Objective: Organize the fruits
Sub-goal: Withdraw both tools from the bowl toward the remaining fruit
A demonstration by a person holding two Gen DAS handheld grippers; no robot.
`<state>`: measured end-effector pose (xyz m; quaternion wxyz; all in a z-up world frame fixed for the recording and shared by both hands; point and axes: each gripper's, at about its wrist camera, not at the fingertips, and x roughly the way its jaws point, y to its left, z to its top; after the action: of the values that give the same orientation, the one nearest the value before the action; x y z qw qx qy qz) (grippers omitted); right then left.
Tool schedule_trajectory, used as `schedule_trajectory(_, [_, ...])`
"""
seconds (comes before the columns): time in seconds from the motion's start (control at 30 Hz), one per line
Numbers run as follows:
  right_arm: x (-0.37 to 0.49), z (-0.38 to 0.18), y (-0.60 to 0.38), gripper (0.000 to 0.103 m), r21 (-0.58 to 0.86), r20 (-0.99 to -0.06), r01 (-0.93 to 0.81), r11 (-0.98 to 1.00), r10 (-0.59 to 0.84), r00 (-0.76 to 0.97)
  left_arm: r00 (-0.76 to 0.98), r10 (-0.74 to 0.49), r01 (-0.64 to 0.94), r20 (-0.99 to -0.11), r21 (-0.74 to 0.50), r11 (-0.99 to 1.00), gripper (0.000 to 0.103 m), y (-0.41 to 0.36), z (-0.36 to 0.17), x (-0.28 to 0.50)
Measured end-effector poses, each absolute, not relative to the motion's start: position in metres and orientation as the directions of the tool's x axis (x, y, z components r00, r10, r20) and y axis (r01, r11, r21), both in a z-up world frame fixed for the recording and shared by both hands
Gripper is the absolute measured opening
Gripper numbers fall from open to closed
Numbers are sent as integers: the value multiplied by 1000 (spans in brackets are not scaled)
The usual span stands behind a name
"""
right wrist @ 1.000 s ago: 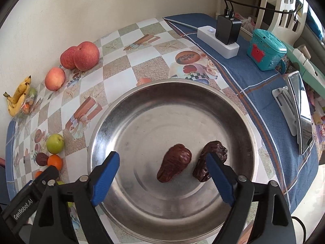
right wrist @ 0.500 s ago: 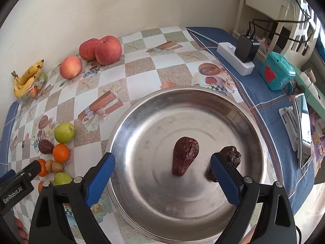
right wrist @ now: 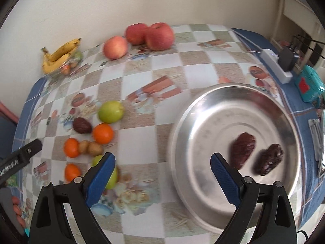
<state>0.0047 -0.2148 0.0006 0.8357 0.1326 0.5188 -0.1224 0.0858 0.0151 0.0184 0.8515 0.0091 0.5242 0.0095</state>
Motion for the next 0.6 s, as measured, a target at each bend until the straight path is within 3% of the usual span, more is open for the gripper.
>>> schedule_trajectory(0.37, [21, -13, -163, 95, 139, -897, 192, 972, 41, 440, 443, -50, 12, -895, -49, 999, 103, 12, 6, 87])
schedule_trajectory(0.6, [27, -44, -159, 95, 150, -931, 188, 971, 75, 357, 282, -73, 74, -957, -54, 996, 103, -9, -40, 89])
